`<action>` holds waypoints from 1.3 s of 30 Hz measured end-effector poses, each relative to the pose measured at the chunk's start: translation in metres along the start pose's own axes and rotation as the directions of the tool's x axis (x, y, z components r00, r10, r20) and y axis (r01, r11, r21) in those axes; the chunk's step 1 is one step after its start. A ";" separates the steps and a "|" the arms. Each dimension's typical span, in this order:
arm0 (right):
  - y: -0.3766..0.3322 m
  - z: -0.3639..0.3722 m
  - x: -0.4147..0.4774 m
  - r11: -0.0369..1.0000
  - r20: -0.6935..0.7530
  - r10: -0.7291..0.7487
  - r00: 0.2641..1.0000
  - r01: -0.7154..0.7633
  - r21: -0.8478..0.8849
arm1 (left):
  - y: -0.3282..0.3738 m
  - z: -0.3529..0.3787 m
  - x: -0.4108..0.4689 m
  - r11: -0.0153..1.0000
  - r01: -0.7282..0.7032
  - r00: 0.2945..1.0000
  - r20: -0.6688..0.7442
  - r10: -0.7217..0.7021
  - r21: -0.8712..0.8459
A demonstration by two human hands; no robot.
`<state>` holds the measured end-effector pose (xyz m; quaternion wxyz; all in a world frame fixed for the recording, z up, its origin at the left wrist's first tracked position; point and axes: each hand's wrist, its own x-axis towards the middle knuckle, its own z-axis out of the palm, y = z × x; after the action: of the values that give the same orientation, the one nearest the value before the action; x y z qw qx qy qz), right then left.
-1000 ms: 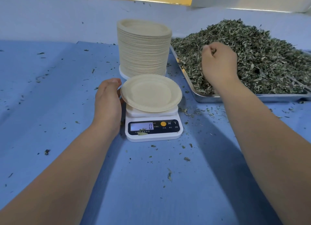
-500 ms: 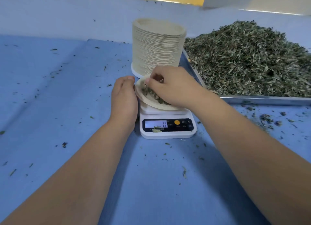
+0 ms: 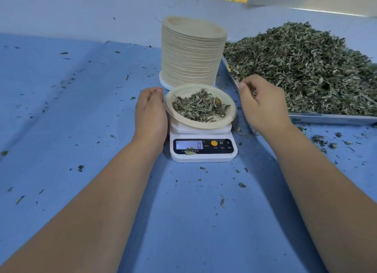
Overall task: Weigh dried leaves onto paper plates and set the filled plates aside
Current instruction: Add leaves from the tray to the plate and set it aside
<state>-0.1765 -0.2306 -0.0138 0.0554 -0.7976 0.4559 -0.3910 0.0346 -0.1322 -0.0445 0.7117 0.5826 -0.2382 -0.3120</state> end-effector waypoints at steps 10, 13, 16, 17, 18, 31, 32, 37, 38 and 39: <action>0.027 0.010 0.006 0.840 0.257 0.228 0.939 -0.057 -0.540 | -0.001 -0.002 0.000 0.999 0.004 1.000 0.002 -0.004 -0.041; 0.029 0.007 0.003 0.850 0.247 0.207 0.947 -0.049 -0.524 | 0.002 -0.001 -0.003 1.000 0.004 1.000 0.011 -0.003 -0.007; 0.029 0.008 0.004 0.868 0.218 0.191 0.957 -0.062 -0.492 | 0.003 -0.002 -0.005 1.000 0.019 1.000 0.003 -0.019 -0.022; 0.029 0.008 0.004 0.874 0.207 0.191 0.959 -0.070 -0.481 | 0.003 -0.002 -0.005 0.999 0.026 1.000 0.001 -0.026 -0.043; 0.030 0.007 0.004 0.879 0.191 0.191 0.963 -0.081 -0.470 | 0.002 -0.002 -0.004 0.997 0.028 1.000 -0.001 -0.028 -0.066; 0.034 0.012 0.004 0.893 0.116 0.111 0.987 -0.048 -0.447 | -0.004 -0.001 0.004 0.996 0.020 1.000 -0.022 -0.022 -0.092; 0.034 0.012 0.004 0.877 0.131 0.116 0.984 -0.040 -0.479 | -0.005 -0.001 0.004 0.995 0.020 0.999 -0.023 -0.022 -0.098; 0.032 0.013 0.004 0.792 0.225 0.206 0.952 -0.027 -0.610 | -0.004 -0.002 0.003 0.992 0.017 1.000 -0.016 -0.020 -0.124; 0.032 0.013 0.004 0.795 0.220 0.204 0.954 -0.030 -0.606 | -0.004 -0.002 0.003 0.992 0.016 1.000 -0.015 -0.018 -0.128; 0.032 0.013 0.004 0.799 0.215 0.202 0.955 -0.034 -0.601 | -0.003 -0.003 0.003 0.991 0.017 1.000 -0.014 -0.019 -0.135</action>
<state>-0.1884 -0.2555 -0.0346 -0.1097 -0.7902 0.5922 -0.1137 0.0378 -0.1327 -0.0482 0.7482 0.5378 -0.2060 -0.3294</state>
